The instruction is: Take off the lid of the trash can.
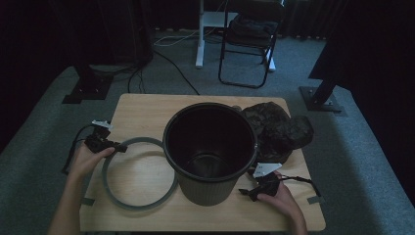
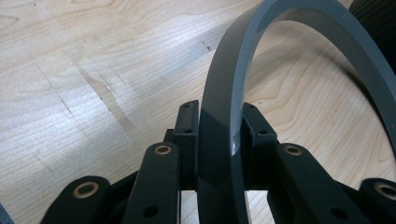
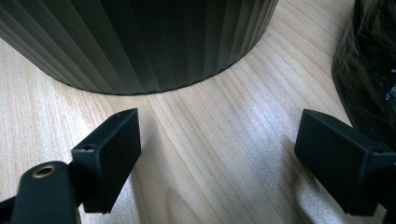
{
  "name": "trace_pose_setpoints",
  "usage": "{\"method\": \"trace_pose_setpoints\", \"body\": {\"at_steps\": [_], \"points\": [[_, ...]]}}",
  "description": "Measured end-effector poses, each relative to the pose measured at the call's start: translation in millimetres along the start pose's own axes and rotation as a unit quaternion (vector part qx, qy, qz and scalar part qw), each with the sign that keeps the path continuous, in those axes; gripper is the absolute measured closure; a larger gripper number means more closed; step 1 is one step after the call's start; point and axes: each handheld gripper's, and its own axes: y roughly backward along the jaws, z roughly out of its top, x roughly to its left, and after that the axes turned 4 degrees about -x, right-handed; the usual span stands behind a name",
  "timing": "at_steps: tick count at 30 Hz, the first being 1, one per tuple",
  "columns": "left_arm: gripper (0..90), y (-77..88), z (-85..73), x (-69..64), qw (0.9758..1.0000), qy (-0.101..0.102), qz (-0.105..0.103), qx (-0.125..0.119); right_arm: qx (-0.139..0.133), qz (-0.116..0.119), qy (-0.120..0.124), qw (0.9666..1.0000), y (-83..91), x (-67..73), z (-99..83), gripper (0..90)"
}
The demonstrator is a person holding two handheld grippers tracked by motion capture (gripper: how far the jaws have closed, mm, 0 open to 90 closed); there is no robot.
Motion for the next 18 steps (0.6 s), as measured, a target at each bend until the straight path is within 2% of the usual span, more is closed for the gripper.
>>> {"method": "trace_pose_setpoints", "body": {"at_steps": [3, 12, 18], "points": [[72.4, -2.8, -2.4, 1.4, 1.0000, 0.001, 0.002, 0.000, 0.000, 0.000, 0.000, 1.0000, 0.0, 0.0, 0.0, 14.1], [71.3, -9.9, -6.8, 0.7, 0.9996, -0.015, 0.023, 0.011, 0.000, 0.000, 0.000, 1.0000, 0.0, 0.1, 0.0, 14.1], [64.0, -12.4, -8.2, -0.3, 0.9993, -0.020, 0.030, 0.012, 0.000, 0.000, 0.000, 1.0000, 0.0, 0.0, 0.0, 14.1]]}}
